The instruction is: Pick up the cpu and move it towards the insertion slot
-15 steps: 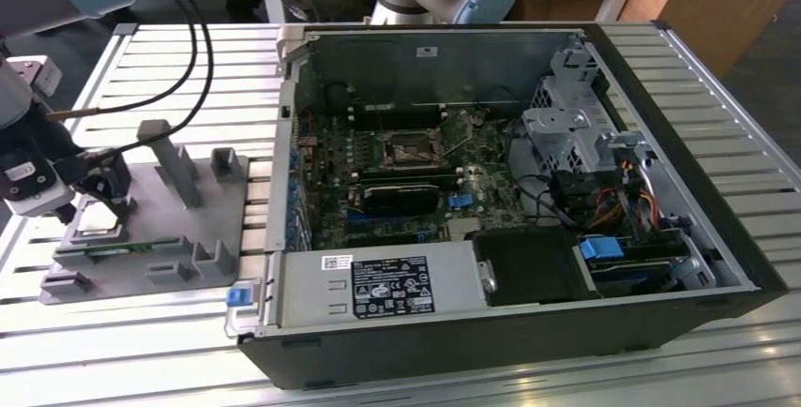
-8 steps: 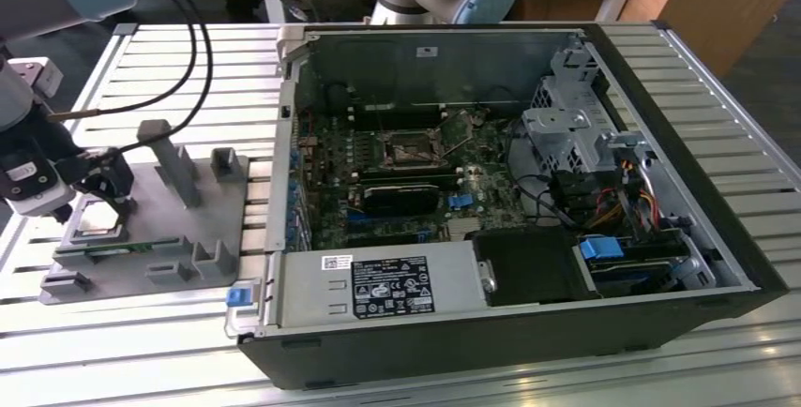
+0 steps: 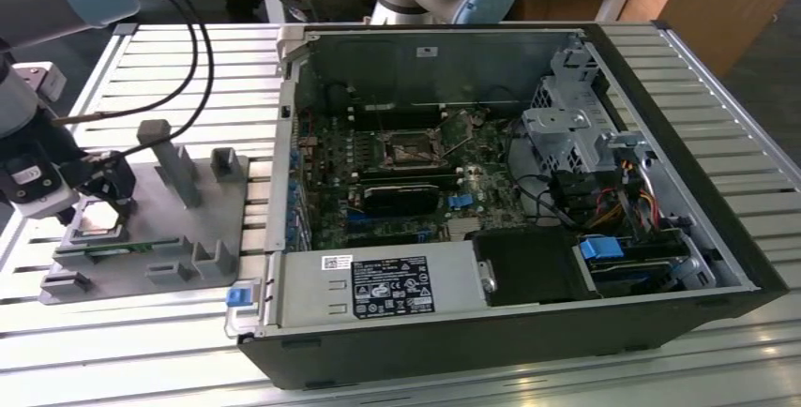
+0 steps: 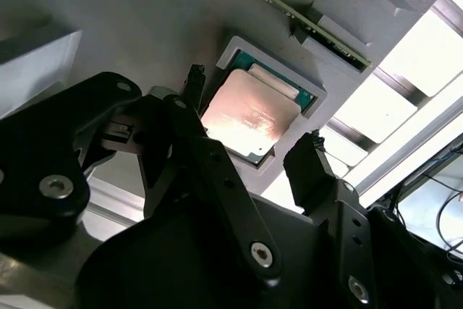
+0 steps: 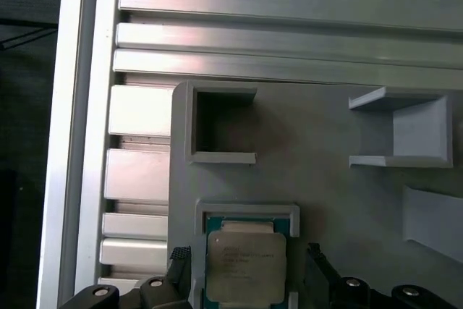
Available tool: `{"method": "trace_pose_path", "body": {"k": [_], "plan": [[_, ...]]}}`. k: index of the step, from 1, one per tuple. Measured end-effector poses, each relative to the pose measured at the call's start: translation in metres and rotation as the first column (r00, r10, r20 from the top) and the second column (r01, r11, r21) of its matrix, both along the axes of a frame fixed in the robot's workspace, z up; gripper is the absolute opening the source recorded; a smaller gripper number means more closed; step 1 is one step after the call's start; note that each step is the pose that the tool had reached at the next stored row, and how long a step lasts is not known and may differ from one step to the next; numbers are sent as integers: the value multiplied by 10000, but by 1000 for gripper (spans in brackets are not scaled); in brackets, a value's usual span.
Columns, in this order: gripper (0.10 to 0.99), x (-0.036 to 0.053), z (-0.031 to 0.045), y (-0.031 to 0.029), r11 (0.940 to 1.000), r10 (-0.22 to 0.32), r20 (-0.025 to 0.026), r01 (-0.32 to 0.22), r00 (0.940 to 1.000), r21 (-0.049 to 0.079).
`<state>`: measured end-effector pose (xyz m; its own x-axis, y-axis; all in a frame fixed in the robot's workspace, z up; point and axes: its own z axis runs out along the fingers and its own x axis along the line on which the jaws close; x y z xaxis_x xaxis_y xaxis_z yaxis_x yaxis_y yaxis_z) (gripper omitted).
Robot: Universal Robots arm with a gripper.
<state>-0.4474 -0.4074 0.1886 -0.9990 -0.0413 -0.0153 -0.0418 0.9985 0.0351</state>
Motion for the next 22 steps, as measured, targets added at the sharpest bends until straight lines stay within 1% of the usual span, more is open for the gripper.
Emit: {"method": "trace_pose_path", "body": {"k": [8, 16, 17, 21, 22], "plan": [[718, -13, -56, 3, 10000, -82, 1, 82, 10000, 1], [702, -17, -72, 3, 9999, -146, -2, 146, 9999, 15], [635, -17, -72, 3, 9999, -146, -2, 146, 9999, 16], [620, -17, -73, 3, 9999, -146, -1, 146, 9999, 16], [553, -17, -73, 3, 9999, -146, -1, 146, 9999, 16]]}}
